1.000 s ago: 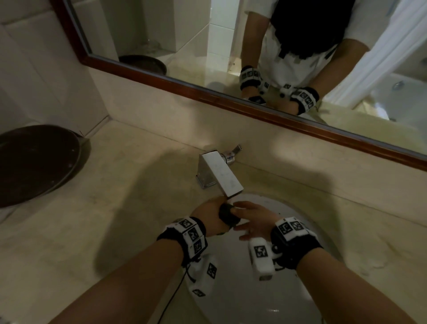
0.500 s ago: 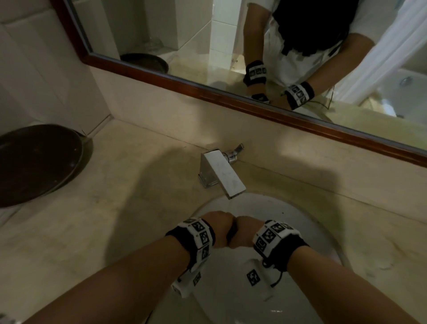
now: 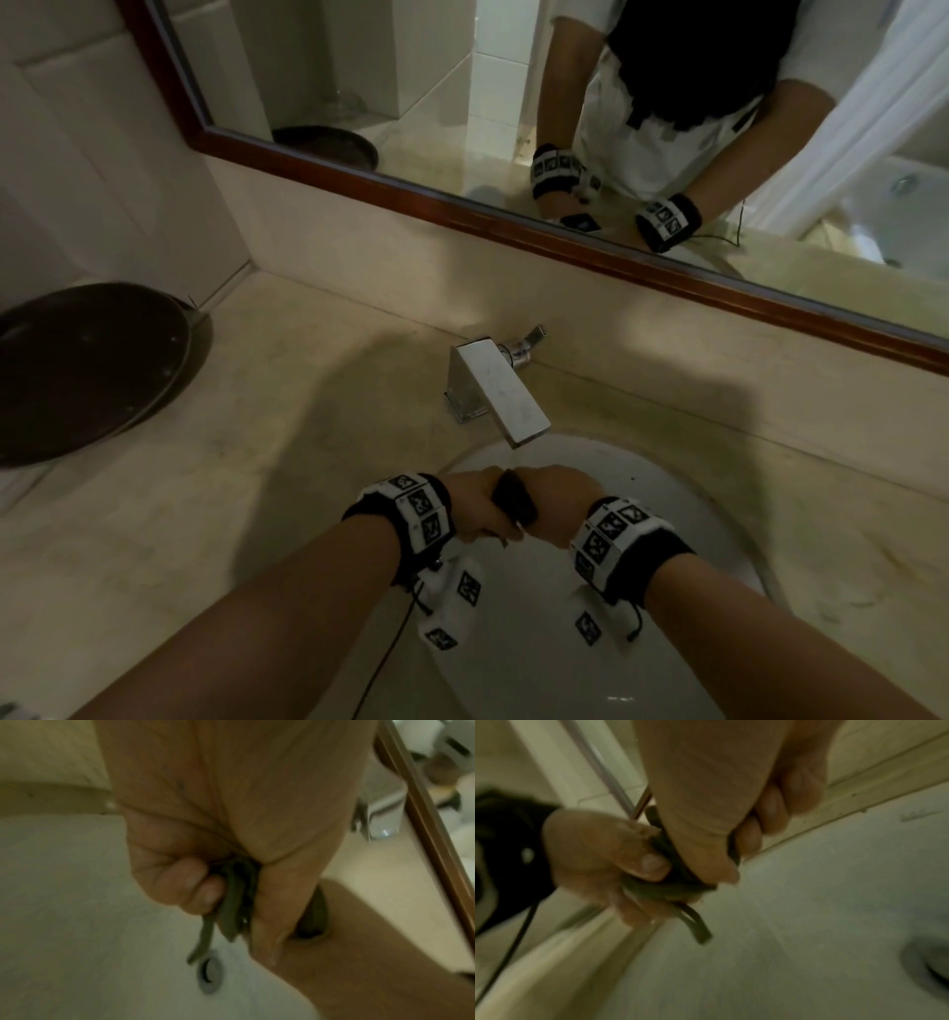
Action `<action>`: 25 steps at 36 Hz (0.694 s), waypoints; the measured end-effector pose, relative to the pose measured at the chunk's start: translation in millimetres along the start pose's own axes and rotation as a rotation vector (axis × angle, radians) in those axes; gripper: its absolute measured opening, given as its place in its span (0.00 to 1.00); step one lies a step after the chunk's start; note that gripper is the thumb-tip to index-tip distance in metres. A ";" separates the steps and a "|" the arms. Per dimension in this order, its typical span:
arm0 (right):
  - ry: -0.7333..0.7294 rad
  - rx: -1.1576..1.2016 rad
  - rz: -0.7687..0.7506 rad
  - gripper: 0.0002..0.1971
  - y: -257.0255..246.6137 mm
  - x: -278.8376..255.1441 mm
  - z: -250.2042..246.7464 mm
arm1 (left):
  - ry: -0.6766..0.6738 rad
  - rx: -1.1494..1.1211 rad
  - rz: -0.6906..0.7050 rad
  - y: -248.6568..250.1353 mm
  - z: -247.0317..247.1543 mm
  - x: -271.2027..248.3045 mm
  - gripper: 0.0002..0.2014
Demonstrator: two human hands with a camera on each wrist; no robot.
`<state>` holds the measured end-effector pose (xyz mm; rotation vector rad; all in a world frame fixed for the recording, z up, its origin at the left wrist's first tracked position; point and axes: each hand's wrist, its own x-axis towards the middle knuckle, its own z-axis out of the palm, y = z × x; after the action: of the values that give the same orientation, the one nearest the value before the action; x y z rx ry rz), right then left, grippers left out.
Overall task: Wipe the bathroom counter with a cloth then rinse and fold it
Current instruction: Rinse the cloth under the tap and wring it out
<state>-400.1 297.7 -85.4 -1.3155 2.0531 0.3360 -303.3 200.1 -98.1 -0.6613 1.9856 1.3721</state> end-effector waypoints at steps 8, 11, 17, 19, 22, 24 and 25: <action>0.090 0.538 0.052 0.28 22.4 0.9 -7.9 | 0.217 -0.375 0.003 -2.6 -10.2 -3.8 0.16; 0.070 0.665 0.053 0.24 21.2 0.4 -8.5 | 0.307 -0.333 0.053 -1.2 -9.8 -4.5 0.14; 0.104 0.663 0.093 0.13 20.9 0.1 -2.7 | 0.459 -0.254 0.171 -2.1 -4.6 -1.0 0.18; 0.124 0.742 0.090 0.11 22.8 0.3 -2.5 | 0.499 -0.260 0.176 -7.1 -4.6 2.8 0.10; 0.103 0.843 0.136 0.17 24.7 -0.4 -3.7 | 0.532 -0.288 0.197 -6.4 -5.3 -2.1 0.14; 0.104 0.768 0.144 0.19 25.4 1.1 -4.4 | 0.535 -0.340 0.202 -0.7 -5.8 -9.3 0.19; 0.103 0.714 0.145 0.20 26.1 2.5 -3.7 | 0.530 -0.382 0.203 1.8 -6.1 -11.9 0.21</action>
<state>-425.2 306.0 -87.7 -0.7570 2.0658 -0.3876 -297.8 195.6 -86.6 -1.1159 2.2563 1.8748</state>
